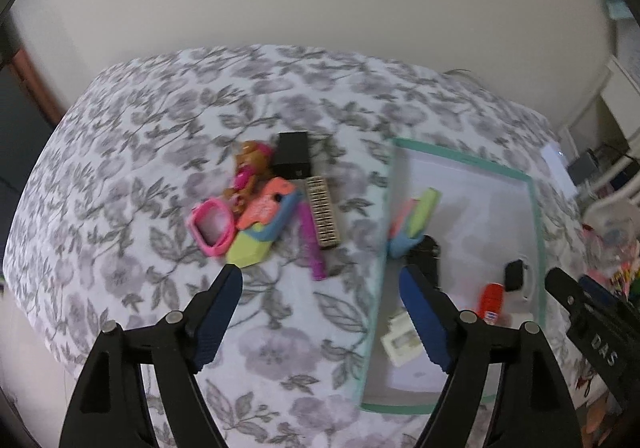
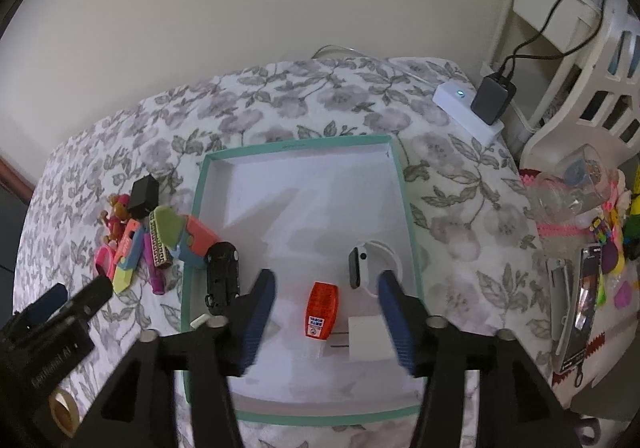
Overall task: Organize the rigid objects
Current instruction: 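Move left gripper to pink watch band while right gripper moves to orange-blue toy knife, then grasp pink watch band with left gripper while right gripper grasps orange-blue toy knife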
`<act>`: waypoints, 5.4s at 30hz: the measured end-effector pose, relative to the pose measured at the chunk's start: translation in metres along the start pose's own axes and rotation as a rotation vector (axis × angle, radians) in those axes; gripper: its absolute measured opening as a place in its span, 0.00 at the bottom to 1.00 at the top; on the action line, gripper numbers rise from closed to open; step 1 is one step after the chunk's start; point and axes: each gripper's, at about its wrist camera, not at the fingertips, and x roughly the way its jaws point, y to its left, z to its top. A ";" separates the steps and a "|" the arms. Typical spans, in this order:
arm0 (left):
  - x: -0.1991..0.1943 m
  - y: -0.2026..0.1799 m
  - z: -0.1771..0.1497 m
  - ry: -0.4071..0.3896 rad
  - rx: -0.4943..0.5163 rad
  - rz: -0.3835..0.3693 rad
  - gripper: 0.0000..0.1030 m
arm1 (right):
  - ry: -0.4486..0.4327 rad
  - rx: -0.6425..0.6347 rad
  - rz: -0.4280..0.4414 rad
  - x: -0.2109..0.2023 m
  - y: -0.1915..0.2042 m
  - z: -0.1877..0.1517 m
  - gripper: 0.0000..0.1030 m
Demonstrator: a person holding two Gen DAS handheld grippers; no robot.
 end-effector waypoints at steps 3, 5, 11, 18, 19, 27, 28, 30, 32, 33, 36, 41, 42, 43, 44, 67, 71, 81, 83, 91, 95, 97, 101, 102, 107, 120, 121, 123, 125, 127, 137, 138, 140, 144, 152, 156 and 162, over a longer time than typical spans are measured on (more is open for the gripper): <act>0.005 0.011 0.001 0.015 -0.036 0.013 0.90 | 0.003 -0.016 -0.007 0.002 0.006 -0.001 0.66; 0.008 0.015 0.002 0.023 -0.050 0.022 0.90 | 0.004 -0.032 -0.007 0.003 0.010 -0.002 0.69; 0.016 0.029 0.003 0.058 -0.093 0.025 0.90 | -0.009 -0.076 -0.007 0.002 0.025 -0.003 0.82; 0.018 0.055 0.007 0.066 -0.160 0.036 0.91 | -0.029 -0.139 0.000 0.000 0.051 -0.005 0.96; 0.017 0.061 0.008 0.066 -0.173 0.040 0.91 | -0.034 -0.151 0.003 -0.001 0.056 -0.005 0.97; 0.014 0.112 0.012 0.058 -0.288 0.068 0.91 | -0.066 -0.250 0.025 -0.006 0.101 -0.011 0.98; 0.013 0.118 0.012 0.055 -0.299 0.081 0.91 | -0.067 -0.259 0.032 -0.007 0.107 -0.012 0.98; 0.012 0.128 0.012 0.052 -0.318 0.098 0.91 | -0.070 -0.279 0.046 -0.008 0.119 -0.012 0.98; 0.013 0.140 0.012 0.054 -0.345 0.102 0.91 | -0.071 -0.293 0.057 -0.008 0.129 -0.013 0.98; 0.013 0.145 0.012 0.056 -0.357 0.101 0.91 | -0.072 -0.300 0.061 -0.008 0.134 -0.014 0.98; 0.015 0.160 0.010 0.062 -0.398 0.103 0.91 | -0.073 -0.324 0.072 -0.008 0.150 -0.015 0.98; 0.019 0.175 0.009 0.074 -0.432 0.107 0.91 | -0.076 -0.365 0.102 -0.007 0.175 -0.017 0.98; 0.020 0.176 0.009 0.076 -0.436 0.108 0.91 | -0.079 -0.375 0.110 -0.007 0.181 -0.017 0.98; 0.021 0.179 0.009 0.079 -0.440 0.110 0.91 | -0.081 -0.382 0.114 -0.006 0.185 -0.017 0.98; 0.023 0.181 0.009 0.082 -0.445 0.110 0.91 | -0.083 -0.388 0.117 -0.005 0.189 -0.017 0.98; 0.105 0.193 0.027 0.190 -0.450 0.106 0.91 | -0.025 -0.366 0.192 0.073 0.236 0.001 0.79; 0.123 0.187 0.031 0.214 -0.428 0.085 0.91 | -0.005 -0.349 0.170 0.091 0.233 0.004 0.73; 0.149 0.177 0.040 0.234 -0.370 0.107 0.91 | 0.011 -0.274 0.141 0.111 0.217 0.013 0.69; 0.153 0.168 0.038 0.242 -0.338 0.127 0.91 | 0.007 -0.275 0.132 0.111 0.216 0.012 0.69; 0.159 0.143 0.037 0.236 -0.225 0.215 0.84 | -0.019 -0.275 0.130 0.105 0.212 0.014 0.64; 0.153 0.130 0.038 0.233 -0.204 0.159 0.60 | -0.019 -0.295 0.132 0.104 0.215 0.012 0.56; 0.153 0.122 0.039 0.229 -0.185 0.150 0.49 | -0.011 -0.301 0.145 0.105 0.216 0.012 0.46; 0.153 0.107 0.041 0.232 -0.162 0.122 0.27 | 0.009 -0.324 0.155 0.108 0.217 0.008 0.38; 0.152 0.105 0.041 0.234 -0.159 0.123 0.20 | 0.017 -0.326 0.159 0.110 0.218 0.007 0.38; 0.151 0.111 0.038 0.244 -0.180 0.126 0.12 | 0.047 -0.325 0.186 0.114 0.222 0.002 0.34; 0.142 0.142 0.034 0.266 -0.235 0.168 0.12 | 0.047 -0.272 0.301 0.123 0.243 -0.002 0.36; 0.141 0.144 0.032 0.267 -0.235 0.166 0.12 | 0.041 -0.275 0.293 0.124 0.245 -0.002 0.37; 0.140 0.131 0.035 0.267 -0.244 0.160 0.12 | 0.038 -0.266 0.288 0.125 0.246 -0.002 0.43; 0.142 0.120 0.038 0.268 -0.249 0.153 0.12 | 0.052 -0.236 0.301 0.130 0.245 -0.001 0.49; 0.130 0.122 0.035 0.268 -0.245 0.149 0.12 | 0.061 -0.218 0.304 0.133 0.246 0.000 0.53; 0.144 0.149 0.033 0.265 -0.237 0.141 0.14 | 0.043 -0.249 0.251 0.144 0.261 -0.005 0.54; 0.144 0.149 0.032 0.265 -0.238 0.140 0.14 | 0.041 -0.251 0.250 0.144 0.261 -0.006 0.52; 0.144 0.149 0.032 0.266 -0.237 0.140 0.14 | 0.041 -0.266 0.246 0.143 0.261 -0.006 0.52; 0.145 0.151 0.031 0.266 -0.243 0.138 0.14 | 0.048 -0.308 0.235 0.141 0.259 -0.010 0.48; 0.144 0.151 0.032 0.266 -0.255 0.134 0.15 | 0.105 -0.388 0.232 0.134 0.249 -0.021 0.42; 0.144 0.151 0.032 0.263 -0.247 0.146 0.15 | 0.115 -0.393 0.233 0.133 0.245 -0.025 0.43; 0.144 0.150 0.032 0.255 -0.245 0.148 0.15 | 0.089 -0.414 0.187 0.134 0.253 -0.026 0.43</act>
